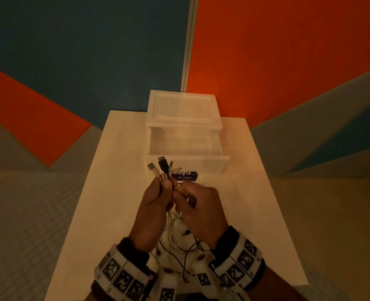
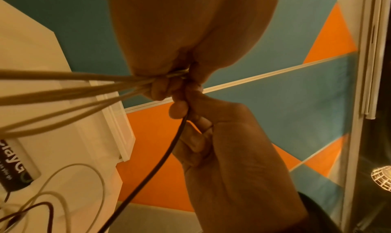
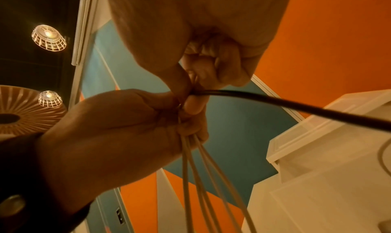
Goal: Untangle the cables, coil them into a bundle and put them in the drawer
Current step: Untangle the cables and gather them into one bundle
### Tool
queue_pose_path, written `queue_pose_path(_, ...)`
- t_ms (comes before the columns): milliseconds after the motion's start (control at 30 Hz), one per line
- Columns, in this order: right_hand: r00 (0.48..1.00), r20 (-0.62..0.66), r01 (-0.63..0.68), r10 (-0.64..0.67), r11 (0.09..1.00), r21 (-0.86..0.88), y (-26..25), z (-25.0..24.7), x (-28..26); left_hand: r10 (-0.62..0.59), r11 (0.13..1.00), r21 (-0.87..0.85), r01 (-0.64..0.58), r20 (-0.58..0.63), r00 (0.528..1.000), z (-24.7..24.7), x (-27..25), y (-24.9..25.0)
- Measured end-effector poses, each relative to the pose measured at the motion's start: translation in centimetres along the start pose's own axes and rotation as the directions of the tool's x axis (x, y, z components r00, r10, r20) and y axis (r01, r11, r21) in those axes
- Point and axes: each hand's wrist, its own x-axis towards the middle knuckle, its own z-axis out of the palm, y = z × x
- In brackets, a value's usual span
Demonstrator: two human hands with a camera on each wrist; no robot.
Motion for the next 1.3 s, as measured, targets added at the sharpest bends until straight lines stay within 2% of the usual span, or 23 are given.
queue_pose_path(100, 0.999, 0.042, 0.006, -0.008, 0.999, 0.048, 0.1, 0.0, 0.0, 0.014, 1.0, -0.02, -0.014, -0.025, 1.0, 0.2, -0.1, -0.2)
queue_pose_path(167, 0.991, 0.135, -0.023, 0.006, 0.992, 0.126, 0.7, 0.3, -0.4, 0.021, 0.999, -0.033, -0.023, -0.046, 0.999, 0.2, -0.2, -0.1)
queue_pose_path(233, 0.973, 0.229, -0.053, 0.03, 0.994, 0.094, 2.5, 0.8, -1.2, 0.046, 0.999, -0.004, -0.047, -0.113, 0.993, -0.1, 0.0, 0.5)
queue_pose_path(333, 0.92, 0.336, -0.199, 0.199, 0.979, -0.036, 7.4, 1.2, -2.7, 0.126, 0.992, 0.021, -0.124, -0.195, 0.973, -1.6, 0.8, 2.2)
queue_pose_path(433, 0.859, 0.347, -0.331, 0.377, 0.925, -0.185, 12.0, 1.0, -3.4, 0.216, 0.971, -0.073, -0.229, -0.154, 0.964, -3.7, 1.1, 4.9)
queue_pose_path(533, 0.84, 0.321, -0.378, 0.437, 0.896, -0.232, 14.1, 0.7, -2.7, 0.285, 0.945, -0.135, -0.297, -0.098, 0.953, -4.6, 0.8, 7.2)
queue_pose_path(600, 0.884, 0.262, -0.343, 0.387, 0.918, -0.2, 13.6, 0.2, -1.6, 0.329, 0.941, -0.047, -0.335, -0.104, 0.939, -4.6, 0.8, 7.4)
queue_pose_path(667, 0.947, 0.149, -0.276, 0.285, 0.958, -0.078, 11.7, -0.9, -0.2, 0.369, 0.926, 0.116, -0.359, -0.078, 0.926, -4.3, 1.1, 6.4)
queue_pose_path(767, 0.988, 0.036, -0.152, 0.15, 0.984, 0.092, 7.3, -2.8, 1.8, 0.262, 0.943, 0.214, -0.255, -0.006, 0.965, -3.1, 1.4, 4.0)
queue_pose_path(867, 0.996, 0.061, -0.077, 0.067, 0.98, 0.183, 3.1, -3.3, 2.8, 0.164, 0.934, 0.311, -0.176, 0.062, 0.984, -1.3, 0.9, 1.9)
queue_pose_path(933, 0.993, 0.11, -0.055, 0.033, 0.979, 0.198, 1.2, -3.0, 3.0, 0.134, 0.947, 0.287, -0.146, 0.06, 0.989, 0.0, 0.6, 1.8)
queue_pose_path(1033, 0.982, 0.189, -0.034, 0.003, 0.986, 0.161, 1.0, -2.2, 2.6, 0.187, 0.959, 0.217, -0.184, 0.009, 0.982, 0.5, 1.1, 2.4)
queue_pose_path(1133, 0.959, 0.274, -0.106, 0.072, 0.988, 0.109, 3.0, -1.5, 1.4, 0.233, 0.957, 0.188, -0.223, -0.032, 0.972, -0.4, 1.8, 3.0)
queue_pose_path(1233, 0.964, 0.237, -0.163, 0.122, 0.973, 0.162, 3.6, -1.6, 0.5, 0.209, 0.954, 0.216, -0.208, 0.017, 0.978, -1.2, 2.0, 3.2)
queue_pose_path(1300, 0.98, 0.183, -0.11, 0.079, 0.98, 0.164, 2.9, -1.9, 0.9, 0.147, 0.96, 0.234, -0.154, 0.049, 0.988, -1.0, 1.9, 3.1)
